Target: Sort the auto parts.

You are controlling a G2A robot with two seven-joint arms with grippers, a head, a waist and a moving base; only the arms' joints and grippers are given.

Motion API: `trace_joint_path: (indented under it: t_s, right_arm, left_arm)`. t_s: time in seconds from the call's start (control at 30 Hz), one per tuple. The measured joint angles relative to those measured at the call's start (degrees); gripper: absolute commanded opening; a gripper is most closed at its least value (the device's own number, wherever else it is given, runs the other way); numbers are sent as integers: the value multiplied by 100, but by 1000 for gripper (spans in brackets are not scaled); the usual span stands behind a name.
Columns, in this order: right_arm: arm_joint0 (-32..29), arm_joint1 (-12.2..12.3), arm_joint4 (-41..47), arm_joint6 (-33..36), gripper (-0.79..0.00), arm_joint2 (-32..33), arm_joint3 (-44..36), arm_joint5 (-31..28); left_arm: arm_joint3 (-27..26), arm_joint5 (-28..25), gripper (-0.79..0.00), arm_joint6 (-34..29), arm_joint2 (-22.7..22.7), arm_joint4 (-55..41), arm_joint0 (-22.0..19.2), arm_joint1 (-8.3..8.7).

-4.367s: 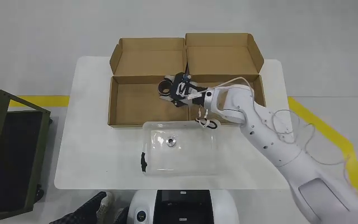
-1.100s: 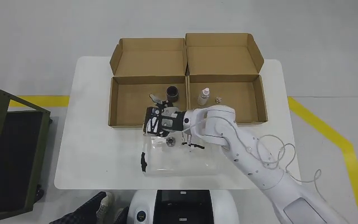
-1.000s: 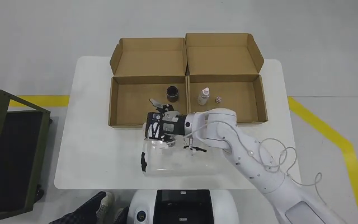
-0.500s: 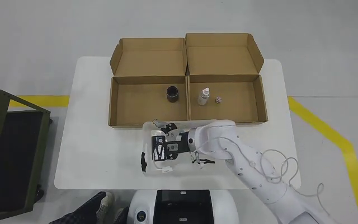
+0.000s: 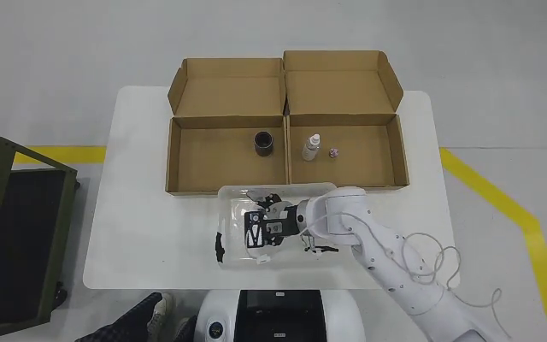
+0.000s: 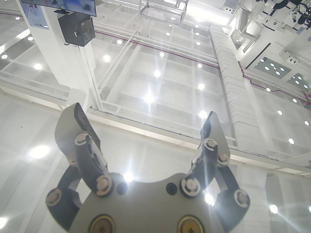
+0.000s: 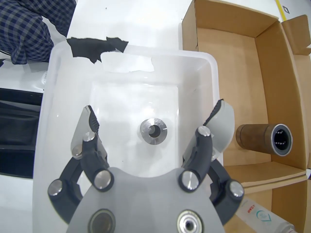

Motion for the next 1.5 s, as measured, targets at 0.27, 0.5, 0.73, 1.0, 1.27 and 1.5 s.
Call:
trace_joint_path:
  t_s: [0.27, 0.5, 0.73, 1.0, 1.27, 1.5]
  right_arm:
    - [52, 19, -17, -99, -126, -5, 364, 32]
    - [208, -6, -61, -241, -185, -118, 782, 70]
    - [318, -32, -4, -449, -259, -210, 1109, 73]
    - [447, -71, 17, -630, -416, -330, 1375, 120]
    - [526, -87, 29, -733, -702, -385, 1493, 122]
    - [464, -51, -3, -709, -785, -351, 1225, 78]
  left_arm:
    - [0, 0, 0, 0, 0, 0, 0, 0]
    - [0, 0, 0, 0, 0, 0, 0, 0]
    - [0, 0, 0, 0, 0, 0, 0, 0]
    - [0, 0, 0, 0, 0, 0, 0, 0]
    - [0, 0, 0, 0, 0, 0, 0, 0]
    - [0, 0, 0, 0, 0, 0, 0, 0]
